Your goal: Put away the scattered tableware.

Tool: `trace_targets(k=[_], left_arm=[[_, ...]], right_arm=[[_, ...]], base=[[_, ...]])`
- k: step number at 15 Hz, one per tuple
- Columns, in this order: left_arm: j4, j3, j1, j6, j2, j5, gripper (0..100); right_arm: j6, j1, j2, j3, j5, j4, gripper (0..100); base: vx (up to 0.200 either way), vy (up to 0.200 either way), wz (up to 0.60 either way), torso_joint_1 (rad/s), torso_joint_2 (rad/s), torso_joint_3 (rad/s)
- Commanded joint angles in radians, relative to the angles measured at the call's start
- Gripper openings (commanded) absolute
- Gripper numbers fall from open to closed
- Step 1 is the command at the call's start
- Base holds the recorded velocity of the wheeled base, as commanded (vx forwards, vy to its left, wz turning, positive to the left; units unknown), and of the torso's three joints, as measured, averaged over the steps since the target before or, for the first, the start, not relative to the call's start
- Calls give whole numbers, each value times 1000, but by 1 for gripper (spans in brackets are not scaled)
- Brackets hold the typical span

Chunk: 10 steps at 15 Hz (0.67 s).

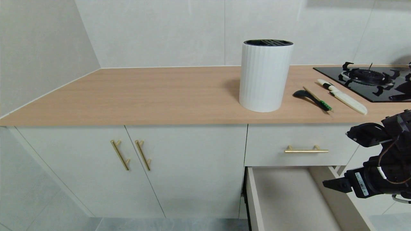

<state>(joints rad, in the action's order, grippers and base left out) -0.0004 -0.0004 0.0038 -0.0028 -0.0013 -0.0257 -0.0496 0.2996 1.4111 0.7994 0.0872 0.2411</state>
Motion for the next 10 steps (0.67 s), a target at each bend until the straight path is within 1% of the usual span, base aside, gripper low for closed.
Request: trace_targets(k=[1,3,5,7,10], left_arm=[[0,0,1,0,1,0,100],[-1,0,1,0,1,0,100],[0,0,1,0,1,0,100],[-1,0,1,0,1,0,100],[-1,0,1,0,1,0,100]], right_arm=[[0,-8,-1,-2,0,-5,100],[0,-17,-15,6,0,-14,100],[0,-19,-44,46,8,-92,100],[-12,-68,5,193,12,-95,100],[-15,-109,114,353,28,-95,100]], base=[[0,0,0,134,-408,-242],[0,0,0,68,-173,-110],[0,0,0,16,-33,-25],[0,0,0,0,0,0],[0,0,0,0,0,0]])
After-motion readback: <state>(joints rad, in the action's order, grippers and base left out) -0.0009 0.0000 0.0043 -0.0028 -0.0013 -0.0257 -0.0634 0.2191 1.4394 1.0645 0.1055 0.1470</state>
